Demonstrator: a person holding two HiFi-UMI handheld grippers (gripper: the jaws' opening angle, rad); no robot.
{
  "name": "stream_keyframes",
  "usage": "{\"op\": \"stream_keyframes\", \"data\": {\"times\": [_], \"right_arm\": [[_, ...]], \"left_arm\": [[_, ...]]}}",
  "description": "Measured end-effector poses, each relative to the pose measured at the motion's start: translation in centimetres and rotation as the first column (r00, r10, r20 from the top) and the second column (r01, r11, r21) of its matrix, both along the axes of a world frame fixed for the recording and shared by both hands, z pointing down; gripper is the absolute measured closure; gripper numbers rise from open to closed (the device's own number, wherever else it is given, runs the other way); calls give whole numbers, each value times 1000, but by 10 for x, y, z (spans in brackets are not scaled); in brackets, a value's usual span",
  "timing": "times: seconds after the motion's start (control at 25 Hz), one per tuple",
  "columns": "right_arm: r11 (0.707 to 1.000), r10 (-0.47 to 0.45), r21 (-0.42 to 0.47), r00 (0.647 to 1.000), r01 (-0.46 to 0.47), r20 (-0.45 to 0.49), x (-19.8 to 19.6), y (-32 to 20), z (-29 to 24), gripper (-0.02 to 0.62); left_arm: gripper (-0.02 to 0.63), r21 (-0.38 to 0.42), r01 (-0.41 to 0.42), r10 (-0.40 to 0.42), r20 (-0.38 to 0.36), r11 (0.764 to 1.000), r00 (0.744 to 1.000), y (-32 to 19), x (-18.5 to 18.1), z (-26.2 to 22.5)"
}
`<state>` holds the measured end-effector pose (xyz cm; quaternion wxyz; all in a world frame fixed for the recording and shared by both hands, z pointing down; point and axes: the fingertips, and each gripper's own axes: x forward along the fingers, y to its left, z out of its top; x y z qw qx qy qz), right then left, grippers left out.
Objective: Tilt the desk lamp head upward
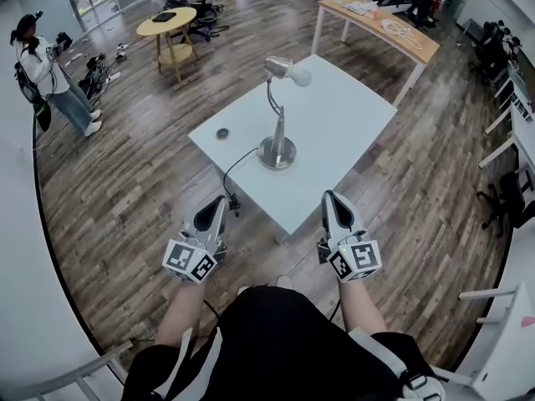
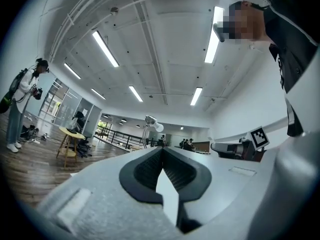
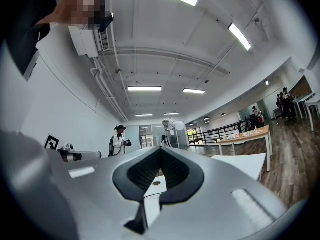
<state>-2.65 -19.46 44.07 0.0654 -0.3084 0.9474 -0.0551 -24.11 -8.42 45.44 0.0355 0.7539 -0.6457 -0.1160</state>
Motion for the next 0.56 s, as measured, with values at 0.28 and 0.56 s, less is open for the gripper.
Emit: {"op": "stream_keyframes", "data": {"times": [0.28, 0.56], "right_arm": [[999, -34, -7, 999, 34, -21, -8, 1, 5, 591], [998, -68, 14, 997, 68, -25, -20, 1, 1, 591]], "left_arm": [[606, -3, -16, 16, -23, 1000, 1000, -1, 2, 4], [606, -10, -9, 9, -11, 1000, 1000, 0, -3, 9]]}}
